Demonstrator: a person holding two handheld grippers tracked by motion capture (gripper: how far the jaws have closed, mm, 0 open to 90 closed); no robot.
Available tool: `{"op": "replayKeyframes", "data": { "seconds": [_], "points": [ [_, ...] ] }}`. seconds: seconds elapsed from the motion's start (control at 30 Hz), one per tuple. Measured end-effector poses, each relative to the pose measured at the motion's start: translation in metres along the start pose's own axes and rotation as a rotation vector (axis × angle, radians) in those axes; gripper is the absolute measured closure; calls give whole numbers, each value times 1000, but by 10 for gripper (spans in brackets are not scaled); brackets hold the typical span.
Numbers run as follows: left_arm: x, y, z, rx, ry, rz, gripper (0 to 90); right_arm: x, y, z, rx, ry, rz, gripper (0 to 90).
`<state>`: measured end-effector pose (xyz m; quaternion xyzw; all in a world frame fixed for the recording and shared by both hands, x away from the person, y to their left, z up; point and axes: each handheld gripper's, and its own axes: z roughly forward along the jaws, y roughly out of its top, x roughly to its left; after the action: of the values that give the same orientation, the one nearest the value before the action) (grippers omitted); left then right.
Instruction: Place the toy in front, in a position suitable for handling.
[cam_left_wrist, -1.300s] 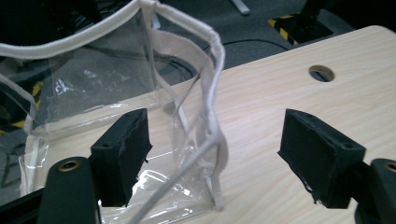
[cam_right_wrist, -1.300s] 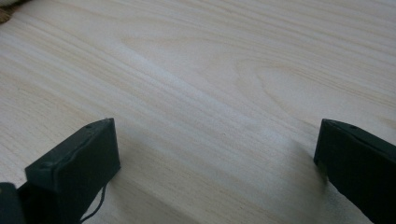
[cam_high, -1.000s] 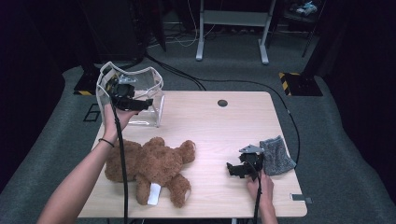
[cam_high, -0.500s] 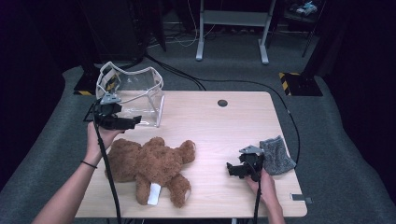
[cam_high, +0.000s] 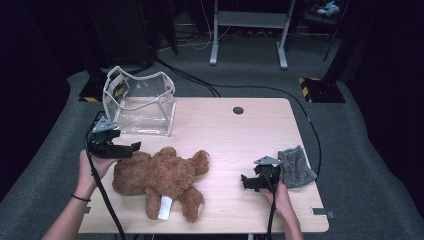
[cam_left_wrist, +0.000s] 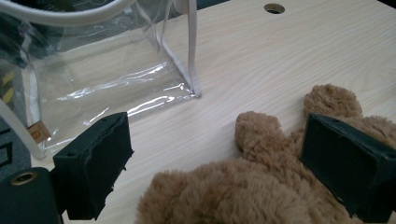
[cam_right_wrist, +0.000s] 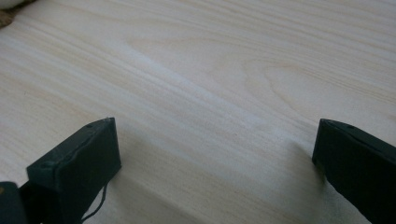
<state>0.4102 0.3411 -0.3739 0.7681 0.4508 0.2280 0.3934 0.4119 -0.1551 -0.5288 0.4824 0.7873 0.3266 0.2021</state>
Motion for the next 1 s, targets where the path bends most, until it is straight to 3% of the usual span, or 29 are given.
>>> {"op": "replayKeyframes", "data": {
  "seconds": [0.13,0.2,0.3,0.53,1.0],
  "points": [
    [2,-14,-7,-16,-1,-30,84,-2,-2,-6,6,7,-3,92],
    [4,-21,-10,-19,2,-39,76,-1,-3,-7,-3,2,22,126],
    [4,-31,-14,-34,9,-54,51,0,-1,-9,-11,60,29,128],
    [7,-55,-20,-40,-1,-93,16,17,14,-18,-34,131,65,102],
    [7,-101,-21,-34,-28,-139,0,45,45,-16,-38,173,13,127]
  ]
}}
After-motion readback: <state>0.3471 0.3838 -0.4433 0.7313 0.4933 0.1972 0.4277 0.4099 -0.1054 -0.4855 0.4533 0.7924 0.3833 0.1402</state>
